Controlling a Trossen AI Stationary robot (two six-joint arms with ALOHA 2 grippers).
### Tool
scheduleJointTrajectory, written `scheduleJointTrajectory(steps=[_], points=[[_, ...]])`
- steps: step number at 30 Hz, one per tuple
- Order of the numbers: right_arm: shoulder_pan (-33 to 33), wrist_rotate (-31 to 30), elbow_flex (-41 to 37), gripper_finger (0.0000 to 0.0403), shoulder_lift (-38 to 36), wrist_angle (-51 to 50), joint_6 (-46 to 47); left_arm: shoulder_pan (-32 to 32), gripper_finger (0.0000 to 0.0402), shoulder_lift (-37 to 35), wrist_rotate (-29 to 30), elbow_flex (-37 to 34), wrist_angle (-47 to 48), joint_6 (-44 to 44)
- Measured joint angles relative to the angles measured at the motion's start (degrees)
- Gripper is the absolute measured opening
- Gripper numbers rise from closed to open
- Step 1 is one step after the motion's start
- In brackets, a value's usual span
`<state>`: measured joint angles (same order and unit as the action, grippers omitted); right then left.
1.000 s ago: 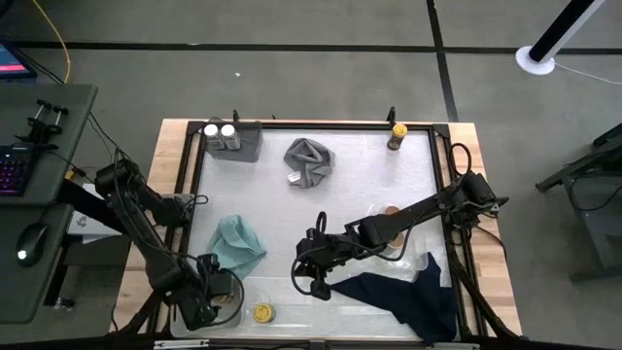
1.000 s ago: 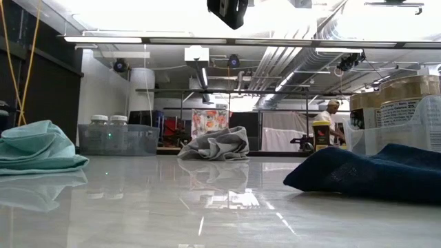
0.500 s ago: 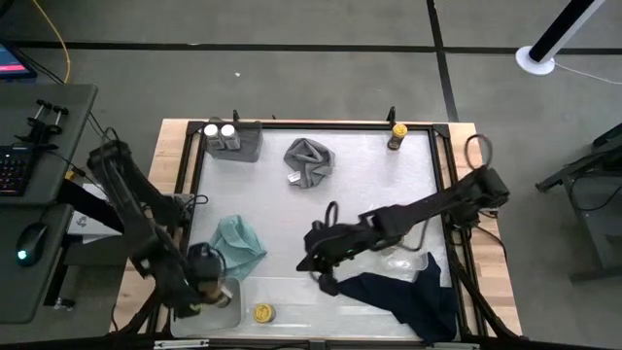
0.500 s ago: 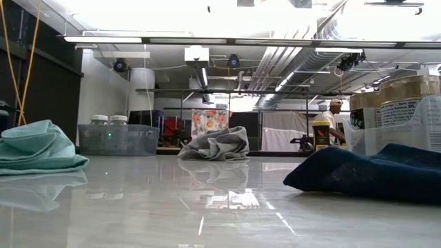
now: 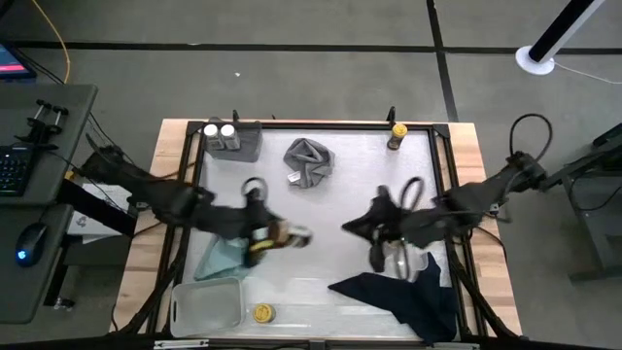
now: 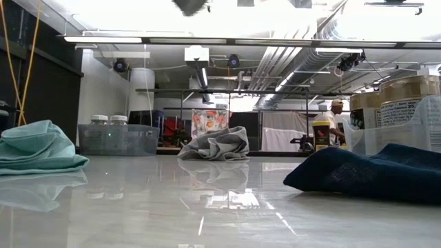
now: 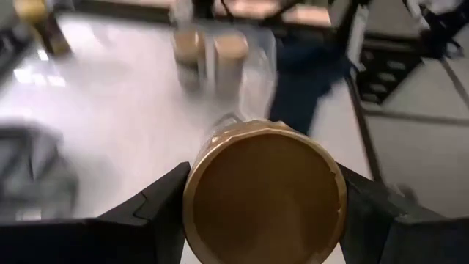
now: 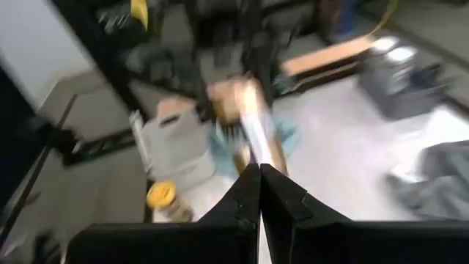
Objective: Sort spices by type
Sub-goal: Put the brown seasoning bottle into the transparent bin
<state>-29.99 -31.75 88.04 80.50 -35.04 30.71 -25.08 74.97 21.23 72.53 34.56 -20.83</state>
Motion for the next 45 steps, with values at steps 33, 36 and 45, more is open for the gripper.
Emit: scheduleJointTrajectory(steps=[33,36,45], points=[[-2.93,-8.51,-0.01,0.0009,-6.10,-30.26,30.88,12.32,0.0235,24.01,-7.21,-0.02,-43.21,19.02],[-1.55,-1.24,-0.01,0.0045,-4.81,-28.45,24.34,12.32,0.0235,24.01,-7.20,-0.02,-41.49,19.22],[4.12,16.00,-0.03,0.0251,2.92,-16.79,1.02,12.30,0.0235,21.30,-7.18,-0.02,-36.45,21.04]])
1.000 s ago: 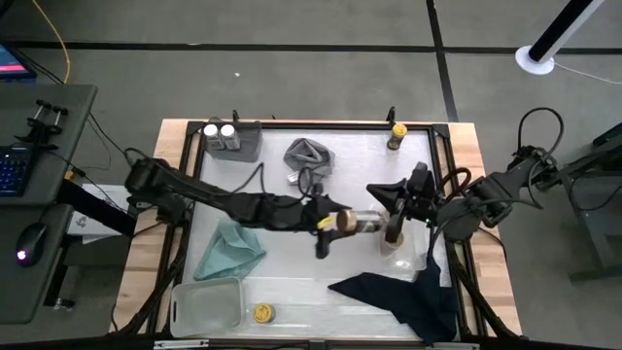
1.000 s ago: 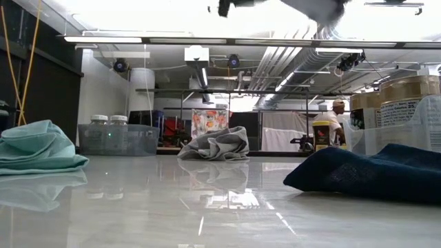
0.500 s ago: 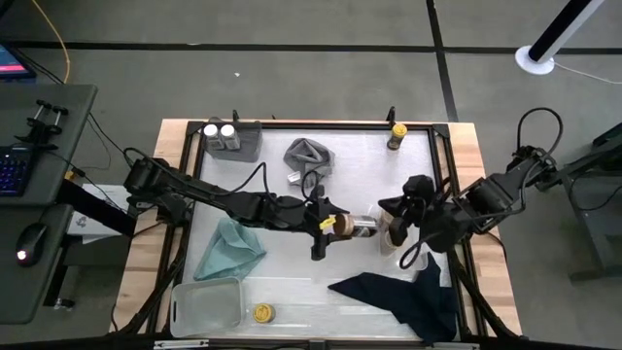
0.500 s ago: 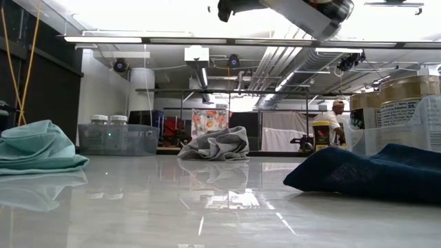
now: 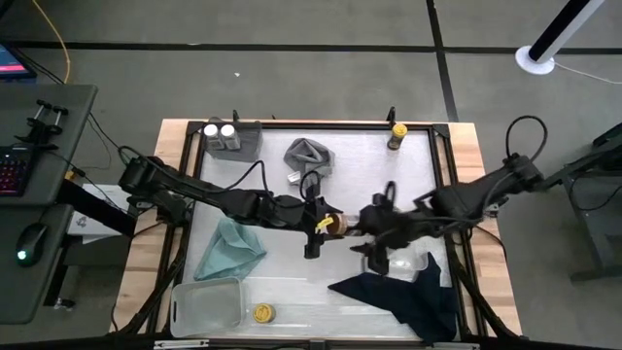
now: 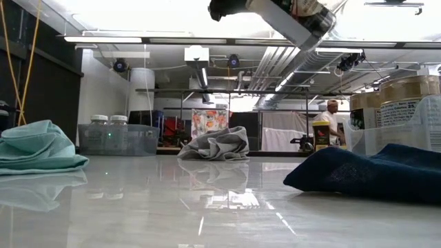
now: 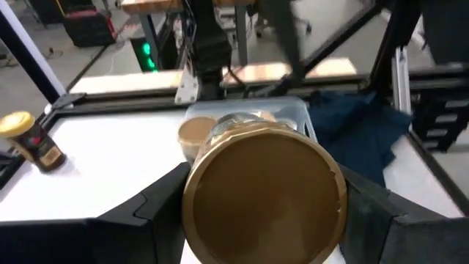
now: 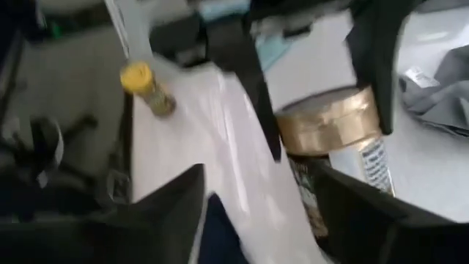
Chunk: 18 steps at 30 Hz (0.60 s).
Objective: Sort spices by type
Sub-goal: Put the brown seasoning bottle into the transparent bin
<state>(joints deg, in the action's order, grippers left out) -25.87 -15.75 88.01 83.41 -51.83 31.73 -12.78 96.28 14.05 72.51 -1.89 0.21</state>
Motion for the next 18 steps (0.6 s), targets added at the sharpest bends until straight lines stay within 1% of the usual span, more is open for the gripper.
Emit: scheduleJointTrajectory(steps=[3,6,8,10,12,14,18], points=[[1.49,2.06,0.00,0.0303,1.65,-0.91,-5.80,-0.02,0.0235,-1.32,0.38,-0.02,3.24,0.01],[2.34,-0.26,0.00,0.0331,2.23,-1.36,-9.05,-0.02,0.0235,-2.94,1.39,0.00,5.52,0.03],[2.79,-3.08,0.00,0.0339,2.07,-1.94,-10.37,-0.02,0.0235,-3.71,1.62,0.04,7.08,0.03],[3.06,-6.58,0.00,0.0342,1.95,-2.37,-11.94,-0.02,0.0235,-4.36,1.72,0.03,9.93,0.04],[3.13,-9.64,0.00,0.0342,1.96,-2.29,-13.99,-0.02,0.0235,-4.99,2.10,0.00,10.63,0.02],[3.52,-10.30,0.01,0.0342,2.36,-1.14,-16.52,-0.02,0.0235,-5.73,2.98,0.00,10.73,0.04],[4.92,-8.00,0.02,0.0342,3.88,-0.66,-19.15,-0.02,0.0235,-6.35,3.72,0.02,10.51,0.04]])
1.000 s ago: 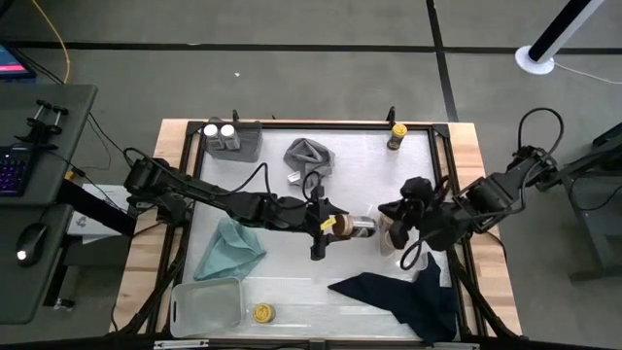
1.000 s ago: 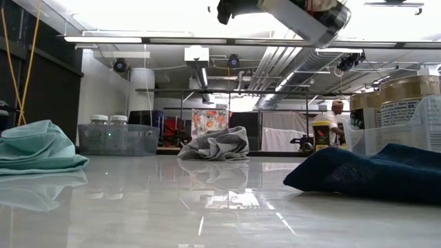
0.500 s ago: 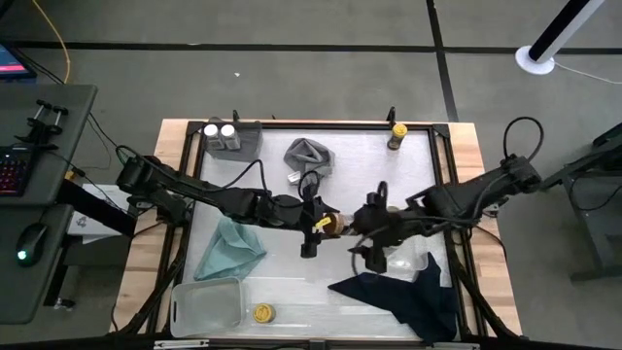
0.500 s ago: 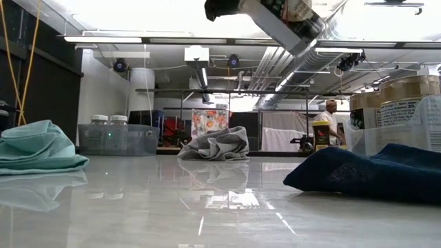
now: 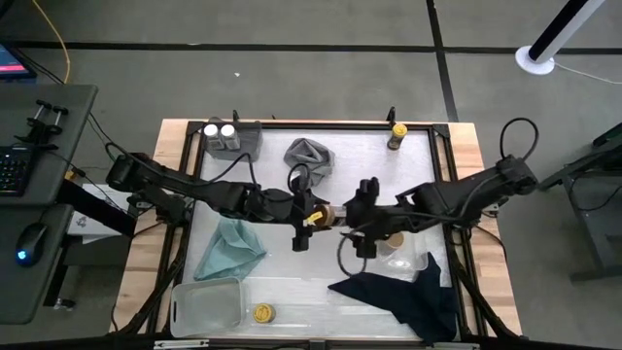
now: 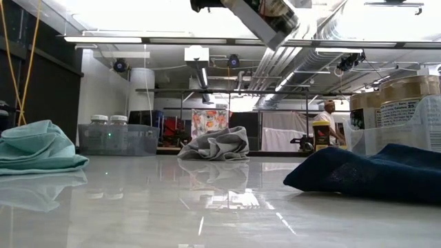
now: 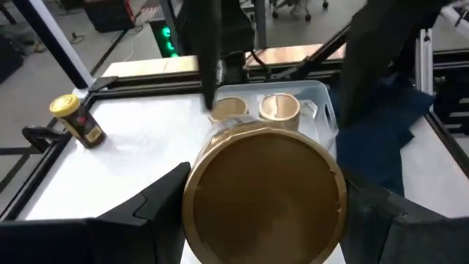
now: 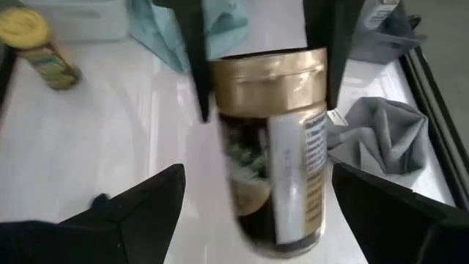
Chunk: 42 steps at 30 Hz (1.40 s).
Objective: Sort spices by type
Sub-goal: Put the brown seasoning bottle into the transparent bin
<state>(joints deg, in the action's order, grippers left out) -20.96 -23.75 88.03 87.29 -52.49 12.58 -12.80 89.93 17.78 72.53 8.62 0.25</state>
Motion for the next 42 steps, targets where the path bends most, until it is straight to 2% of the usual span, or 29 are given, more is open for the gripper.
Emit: scheduleJointTrajectory(steps=[12,15,18,28,30,33,35,38,40,42], points=[[3.37,0.27,-0.02,0.0341,4.47,2.53,-3.91,0.02,0.0235,0.09,-0.19,0.00,-2.74,0.00],[3.33,0.27,-0.02,0.0322,4.48,4.39,-4.07,0.02,0.0235,0.05,-0.30,0.00,-2.33,0.00],[3.29,0.32,-0.02,0.0278,4.48,4.12,-4.44,0.02,0.0235,0.11,-0.98,0.00,-2.43,-0.01],[3.12,0.37,0.05,0.0274,4.44,2.85,-3.57,0.02,0.0238,-0.35,-1.35,-0.02,-2.13,-0.62],[2.82,0.29,0.32,0.0274,4.32,2.31,-1.87,0.07,0.0274,-1.10,-1.94,-0.02,-0.76,-1.41],[2.10,0.25,-0.34,0.0274,3.56,-8.82,1.31,0.49,0.0342,-3.75,-1.24,0.01,5.48,-2.44],[1.43,0.10,-0.09,0.0274,3.54,-9.65,3.90,0.60,0.0370,-4.99,-1.15,0.26,8.24,-3.83],[0.45,-1.16,-0.18,0.0274,2.86,-15.85,5.43,0.79,0.0385,-5.61,-0.79,0.00,9.49,-4.64],[0.15,-1.52,0.00,0.0274,2.57,-12.85,5.61,0.79,0.0388,-6.71,-0.85,-0.02,8.45,-4.45],[-0.04,-1.17,0.04,0.0274,2.29,-14.90,7.20,0.78,0.0389,-8.33,-1.01,0.14,8.66,-4.70]])
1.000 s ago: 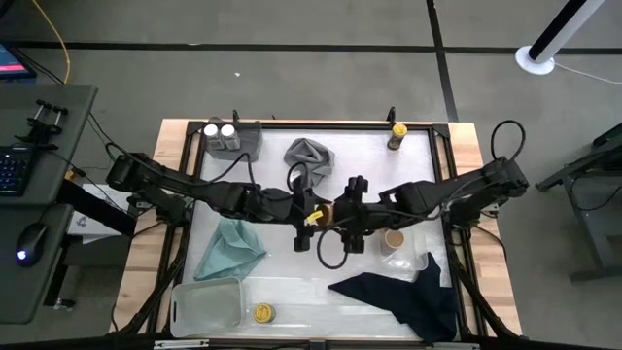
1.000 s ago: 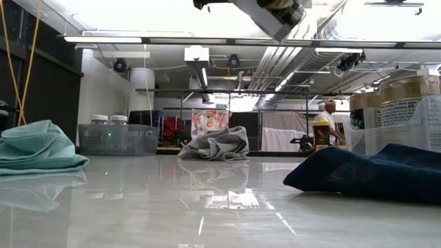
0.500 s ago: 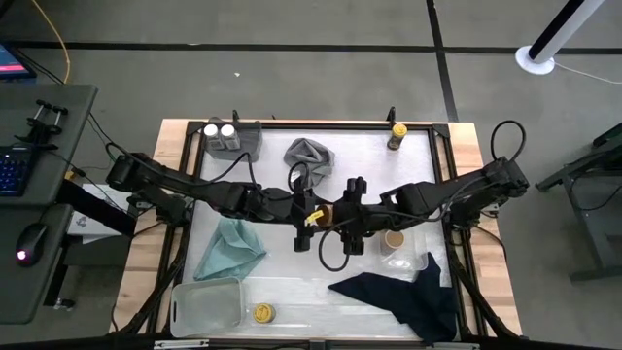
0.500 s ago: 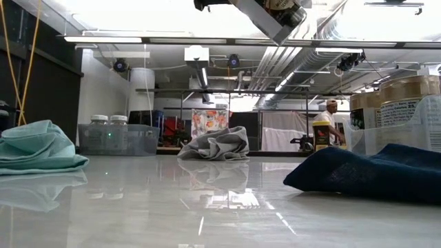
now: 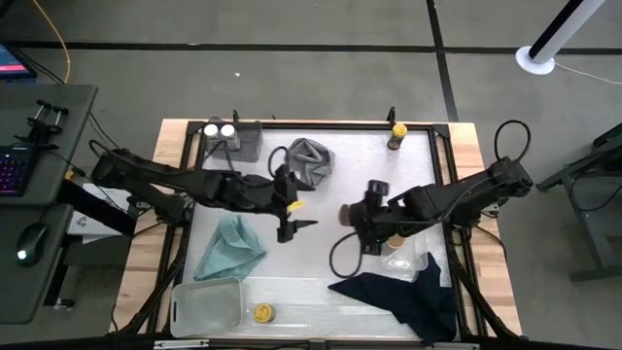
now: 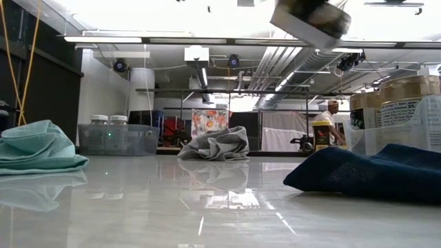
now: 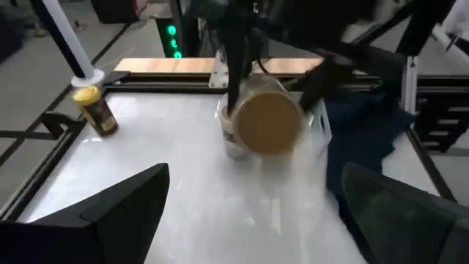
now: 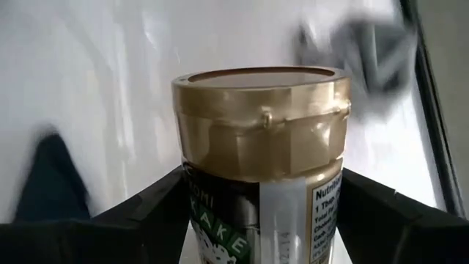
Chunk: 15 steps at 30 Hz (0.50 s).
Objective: Sort spices by type
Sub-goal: Put the brown seasoning bottle into the transparent bin
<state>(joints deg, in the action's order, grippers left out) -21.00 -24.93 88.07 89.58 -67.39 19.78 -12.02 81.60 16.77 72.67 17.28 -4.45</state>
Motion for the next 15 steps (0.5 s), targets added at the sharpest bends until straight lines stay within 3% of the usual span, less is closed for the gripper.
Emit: scheduleJointTrajectory(steps=[6,15], points=[[-4.37,-3.77,-0.88,0.0274,-5.63,-11.09,13.40,-0.89,0.0386,-7.21,2.52,-2.03,8.93,-3.40],[-20.64,-19.43,-18.62,0.0274,-18.10,-8.72,57.00,-3.94,0.0383,-17.78,7.34,-18.20,-6.15,-15.32]])
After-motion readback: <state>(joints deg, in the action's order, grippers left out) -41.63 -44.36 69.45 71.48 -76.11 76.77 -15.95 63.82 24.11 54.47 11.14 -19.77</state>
